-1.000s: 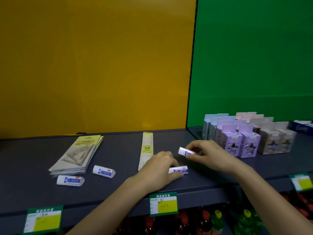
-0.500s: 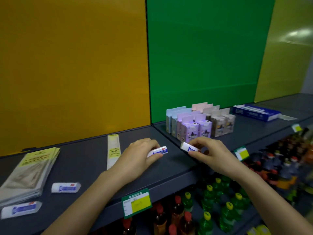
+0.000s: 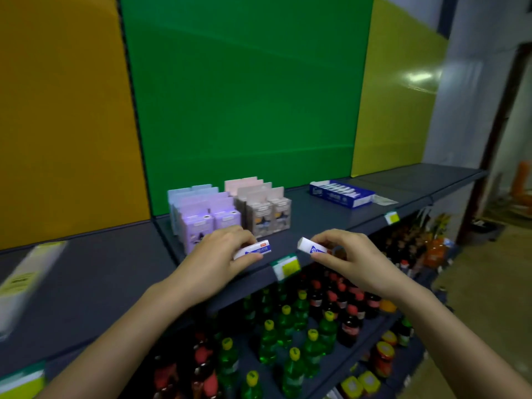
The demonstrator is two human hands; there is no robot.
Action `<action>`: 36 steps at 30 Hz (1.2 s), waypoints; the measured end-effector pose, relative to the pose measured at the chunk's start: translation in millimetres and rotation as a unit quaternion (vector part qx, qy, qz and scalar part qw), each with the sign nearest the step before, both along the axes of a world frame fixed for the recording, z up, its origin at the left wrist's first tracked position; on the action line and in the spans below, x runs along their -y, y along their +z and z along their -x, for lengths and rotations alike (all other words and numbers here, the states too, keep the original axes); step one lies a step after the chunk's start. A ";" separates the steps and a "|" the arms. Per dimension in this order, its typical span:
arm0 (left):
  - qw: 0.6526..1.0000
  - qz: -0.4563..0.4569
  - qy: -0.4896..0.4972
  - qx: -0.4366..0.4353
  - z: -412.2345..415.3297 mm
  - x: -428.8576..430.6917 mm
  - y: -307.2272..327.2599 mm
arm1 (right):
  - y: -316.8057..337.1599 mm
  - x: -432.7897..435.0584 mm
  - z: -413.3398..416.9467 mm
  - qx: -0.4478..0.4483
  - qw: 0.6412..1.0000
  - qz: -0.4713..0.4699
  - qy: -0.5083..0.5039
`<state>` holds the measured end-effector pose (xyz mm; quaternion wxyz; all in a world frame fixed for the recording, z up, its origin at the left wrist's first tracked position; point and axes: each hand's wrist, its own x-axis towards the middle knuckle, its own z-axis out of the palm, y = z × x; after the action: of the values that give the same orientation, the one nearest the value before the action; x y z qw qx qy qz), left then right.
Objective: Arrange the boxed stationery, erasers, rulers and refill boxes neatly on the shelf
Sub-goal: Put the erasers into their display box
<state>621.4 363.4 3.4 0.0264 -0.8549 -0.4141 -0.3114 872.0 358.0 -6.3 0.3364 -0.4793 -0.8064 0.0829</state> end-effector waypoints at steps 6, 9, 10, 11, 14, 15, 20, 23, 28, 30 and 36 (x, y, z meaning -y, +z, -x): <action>1.000 0.010 -0.019 0.008 -94.5 -30.2 -8.4 | -1.3 -24.8 -95.0 0.031 0.999 -0.009 -0.014; 1.000 0.016 -0.025 -0.006 -133.1 -45.6 -5.8 | -0.3 -35.3 -130.6 0.027 0.999 -0.017 -0.014; 0.999 0.015 -0.028 -0.012 -144.8 -51.0 -5.0 | 0.2 -39.1 -141.1 0.023 1.000 -0.016 -0.013; 0.999 0.011 -0.031 -0.017 -156.4 -57.0 -4.3 | 0.6 -43.8 -151.2 0.019 1.000 -0.015 -0.012; 0.999 0.006 -0.040 -0.018 -188.1 -76.0 -3.1 | 1.4 -61.7 -179.7 0.011 1.000 -0.015 -0.015; 0.999 0.003 -0.042 -0.018 -197.4 -83.4 -2.5 | 1.5 -68.6 -187.8 0.008 1.000 -0.016 -0.015; 0.999 -0.011 -0.034 -0.027 -235.0 -126.7 1.7 | 3.4 -109.3 -221.6 0.005 0.999 -0.028 -0.016; 0.999 -0.025 -0.021 -0.036 -252.9 -159.0 3.2 | 4.9 -142.5 -237.7 0.015 0.999 -0.035 -0.016; 0.998 -0.022 0.006 -0.062 -276.8 -210.4 12.1 | 14.6 -206.0 -263.0 0.040 0.999 -0.036 -0.009; 0.997 -0.010 0.017 -0.070 -284.1 -229.1 14.1 | 15.7 -231.2 -271.2 0.050 0.998 -0.031 -0.009; 0.997 0.008 0.044 -0.058 -296.8 -272.8 16.3 | 18.7 -302.9 -287.6 0.086 0.995 -0.036 0.029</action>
<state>918.2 636.3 19.7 0.0571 -0.8526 -0.4516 -0.2565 1159.6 660.9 12.4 0.2799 -0.4488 -0.8484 0.0219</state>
